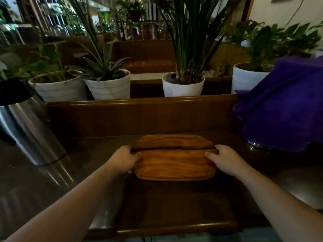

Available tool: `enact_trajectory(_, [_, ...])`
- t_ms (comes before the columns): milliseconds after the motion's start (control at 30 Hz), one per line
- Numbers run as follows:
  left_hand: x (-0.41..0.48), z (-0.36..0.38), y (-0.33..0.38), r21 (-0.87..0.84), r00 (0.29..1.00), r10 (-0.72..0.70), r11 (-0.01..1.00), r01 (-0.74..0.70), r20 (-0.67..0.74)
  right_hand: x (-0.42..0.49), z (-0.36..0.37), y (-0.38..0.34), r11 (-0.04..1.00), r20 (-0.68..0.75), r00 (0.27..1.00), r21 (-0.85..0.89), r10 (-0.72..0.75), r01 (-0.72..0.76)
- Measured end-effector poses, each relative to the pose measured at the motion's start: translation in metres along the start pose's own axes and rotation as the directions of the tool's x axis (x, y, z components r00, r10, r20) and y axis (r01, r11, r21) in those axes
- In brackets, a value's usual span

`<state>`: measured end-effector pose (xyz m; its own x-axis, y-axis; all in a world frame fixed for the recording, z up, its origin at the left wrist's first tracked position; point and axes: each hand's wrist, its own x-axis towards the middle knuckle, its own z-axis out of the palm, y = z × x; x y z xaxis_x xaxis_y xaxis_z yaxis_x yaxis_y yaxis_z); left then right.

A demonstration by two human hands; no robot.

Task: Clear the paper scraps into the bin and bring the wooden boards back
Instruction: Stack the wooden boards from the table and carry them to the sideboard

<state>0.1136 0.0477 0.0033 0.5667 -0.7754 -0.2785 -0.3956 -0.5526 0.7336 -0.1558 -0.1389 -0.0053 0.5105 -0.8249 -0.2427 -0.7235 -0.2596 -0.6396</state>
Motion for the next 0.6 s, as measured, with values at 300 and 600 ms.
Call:
enact_trajectory(300, [0.03,0.014,0.005,-0.013,0.995,-0.07,0.998,0.069,-0.069,0.041,-0.005,0.001,0.992,-0.025,0.999,-0.118,-0.046,0.043])
enact_trajectory(600, [0.037,0.02,0.014,0.083,0.996,-0.005,0.996,0.013,-0.09,0.069,-0.014,0.01,0.977,-0.002,0.998,-0.205,-0.063,0.061])
